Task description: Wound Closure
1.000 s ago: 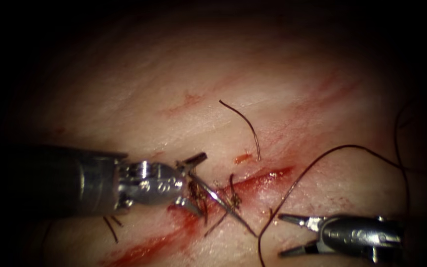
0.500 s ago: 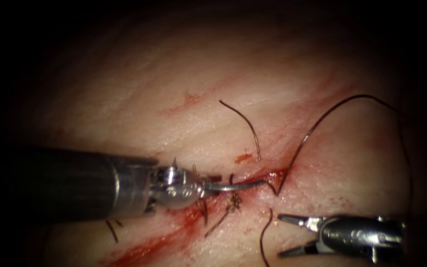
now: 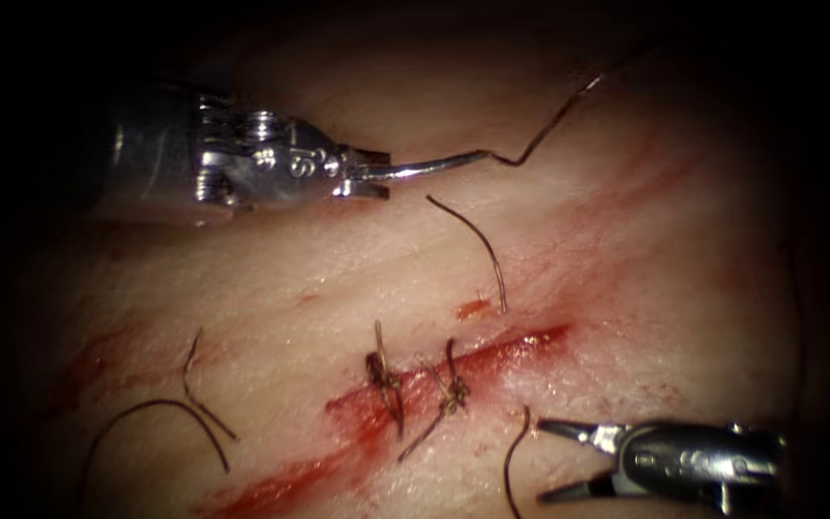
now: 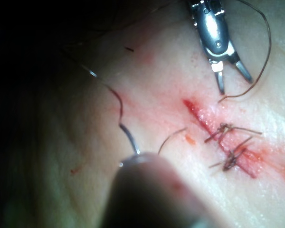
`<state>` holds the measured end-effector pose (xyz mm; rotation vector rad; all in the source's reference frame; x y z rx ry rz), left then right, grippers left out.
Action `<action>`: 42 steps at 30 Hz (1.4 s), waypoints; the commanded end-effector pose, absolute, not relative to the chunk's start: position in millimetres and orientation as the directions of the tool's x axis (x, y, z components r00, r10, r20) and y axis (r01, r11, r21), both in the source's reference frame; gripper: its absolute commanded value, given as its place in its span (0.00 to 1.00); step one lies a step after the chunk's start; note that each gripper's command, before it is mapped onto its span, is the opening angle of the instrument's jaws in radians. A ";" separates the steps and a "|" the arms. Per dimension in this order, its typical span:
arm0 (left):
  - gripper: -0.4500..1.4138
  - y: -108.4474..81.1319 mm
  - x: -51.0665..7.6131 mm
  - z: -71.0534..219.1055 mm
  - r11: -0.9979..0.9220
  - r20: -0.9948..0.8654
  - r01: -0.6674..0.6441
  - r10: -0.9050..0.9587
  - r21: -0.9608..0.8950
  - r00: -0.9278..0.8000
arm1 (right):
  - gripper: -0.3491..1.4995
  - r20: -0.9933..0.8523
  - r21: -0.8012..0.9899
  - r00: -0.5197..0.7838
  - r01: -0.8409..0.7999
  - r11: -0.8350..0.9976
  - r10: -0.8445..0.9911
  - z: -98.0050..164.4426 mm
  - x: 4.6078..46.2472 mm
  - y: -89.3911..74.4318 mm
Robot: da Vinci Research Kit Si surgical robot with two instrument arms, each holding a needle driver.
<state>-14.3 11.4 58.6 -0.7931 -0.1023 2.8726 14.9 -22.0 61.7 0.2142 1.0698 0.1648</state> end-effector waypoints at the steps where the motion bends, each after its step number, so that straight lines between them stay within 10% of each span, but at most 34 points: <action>1: 0.00 13.4 -14.8 59.8 -0.984 -0.503 -0.145 0.178 -0.106 -0.846 | 0.99 -0.850 0.257 0.468 -0.029 0.966 0.240 62.2 15.8 -22.7; 21: 0.00 19.2 -22.8 82.8 -0.982 -0.493 -0.141 0.186 -0.126 -0.850 | 0.99 -0.852 0.261 0.465 -0.022 0.965 0.241 62.0 16.6 -23.1; 24: 0.28 18.6 -23.4 84.4 -0.979 -0.490 -0.150 0.198 -0.136 -0.849 | 0.99 -0.853 0.260 0.463 -0.025 0.965 0.242 62.0 16.8 -23.1; 27: 0.79 18.7 -23.8 85.4 -0.963 -0.490 -0.184 0.259 -0.196 -0.832 | 0.99 -0.853 0.260 0.463 -0.026 0.965 0.242 62.0 17.0 -23.2; 42: 0.91 23.2 -19.4 75.7 -0.821 -0.584 -0.288 0.557 -0.492 -0.590 | 0.99 -0.854 0.262 0.461 -0.021 0.965 0.242 62.0 17.0 -23.2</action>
